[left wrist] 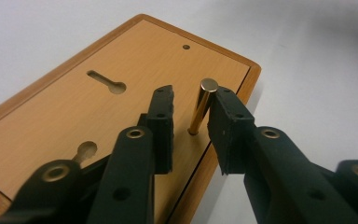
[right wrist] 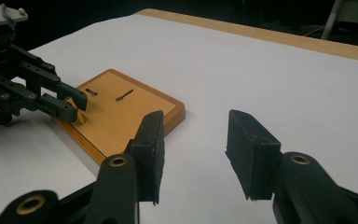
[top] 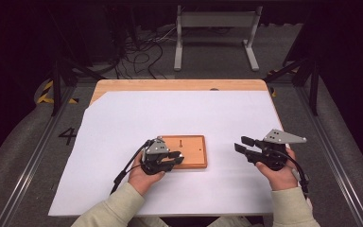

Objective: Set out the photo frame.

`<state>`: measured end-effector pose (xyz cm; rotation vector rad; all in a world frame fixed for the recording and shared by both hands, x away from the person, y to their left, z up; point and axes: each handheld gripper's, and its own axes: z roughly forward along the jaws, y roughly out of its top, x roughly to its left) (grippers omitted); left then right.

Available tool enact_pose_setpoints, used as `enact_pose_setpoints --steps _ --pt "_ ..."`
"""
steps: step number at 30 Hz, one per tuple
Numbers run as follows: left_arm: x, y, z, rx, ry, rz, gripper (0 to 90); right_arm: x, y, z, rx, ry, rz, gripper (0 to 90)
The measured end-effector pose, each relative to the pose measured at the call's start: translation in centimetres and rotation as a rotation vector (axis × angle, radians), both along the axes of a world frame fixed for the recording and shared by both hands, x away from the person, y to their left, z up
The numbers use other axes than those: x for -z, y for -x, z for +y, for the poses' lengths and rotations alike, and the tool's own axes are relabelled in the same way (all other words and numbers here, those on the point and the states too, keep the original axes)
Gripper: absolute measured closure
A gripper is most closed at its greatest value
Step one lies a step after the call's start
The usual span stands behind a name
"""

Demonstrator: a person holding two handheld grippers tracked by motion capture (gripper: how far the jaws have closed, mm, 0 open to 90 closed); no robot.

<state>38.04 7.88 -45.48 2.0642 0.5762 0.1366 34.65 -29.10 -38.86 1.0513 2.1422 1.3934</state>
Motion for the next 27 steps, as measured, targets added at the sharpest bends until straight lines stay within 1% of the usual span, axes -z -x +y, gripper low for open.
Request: enact_pose_setpoints --steps 1,3,4,5,8,11,14,15,18,19,22,26,27 --pt "0.02 -0.01 0.01 0.006 0.004 0.008 74.0 0.05 -0.01 0.05 -0.003 -0.001 0.003 57.0" --pt "0.03 0.06 -0.15 0.024 0.003 -0.006 81.0 0.12 -0.03 0.13 -0.007 -0.004 0.009 56.9" --pt "-0.1 0.21 -0.3 0.025 -0.021 -0.032 83.0 0.16 -0.06 0.15 -0.009 -0.001 0.009 56.9" --pt "-0.17 0.28 -0.4 0.023 -0.028 -0.037 83.7 0.2 -0.06 0.19 -0.012 -0.002 0.012 56.9" --pt "-0.12 0.15 -0.31 0.031 -0.023 -0.036 83.9 0.19 -0.06 0.17 -0.011 -0.002 0.013 56.8" --pt "-0.13 0.13 -0.32 0.036 -0.026 -0.04 84.1 0.2 -0.07 0.14 -0.012 -0.004 0.014 56.5" --pt "-0.07 -0.03 -0.2 0.052 -0.022 -0.041 84.1 0.28 -0.09 0.23 -0.014 -0.005 0.018 55.2" --pt "-0.05 -0.12 -0.14 0.057 -0.017 -0.036 84.0 0.33 -0.12 0.23 -0.019 0.001 0.016 54.9" --pt "-0.12 -0.09 -0.23 0.056 -0.023 -0.036 84.1 0.45 -0.16 0.35 -0.025 0.006 0.015 54.3" --pt "-0.19 -0.07 -0.26 0.053 -0.026 -0.027 84.1 0.47 -0.16 0.37 -0.024 0.007 0.017 54.1" --pt "-0.15 -0.15 -0.37 0.048 -0.021 -0.035 83.9 0.54 -0.19 0.42 -0.023 0.007 0.019 54.1" --pt "-0.14 -0.18 -0.45 0.06 -0.023 -0.055 83.7 0.67 -0.25 0.54 -0.029 0.014 0.021 54.0" --pt "-0.16 -0.18 -0.46 0.065 -0.03 -0.064 83.8 0.67 -0.26 0.56 -0.031 0.015 0.02 53.9"
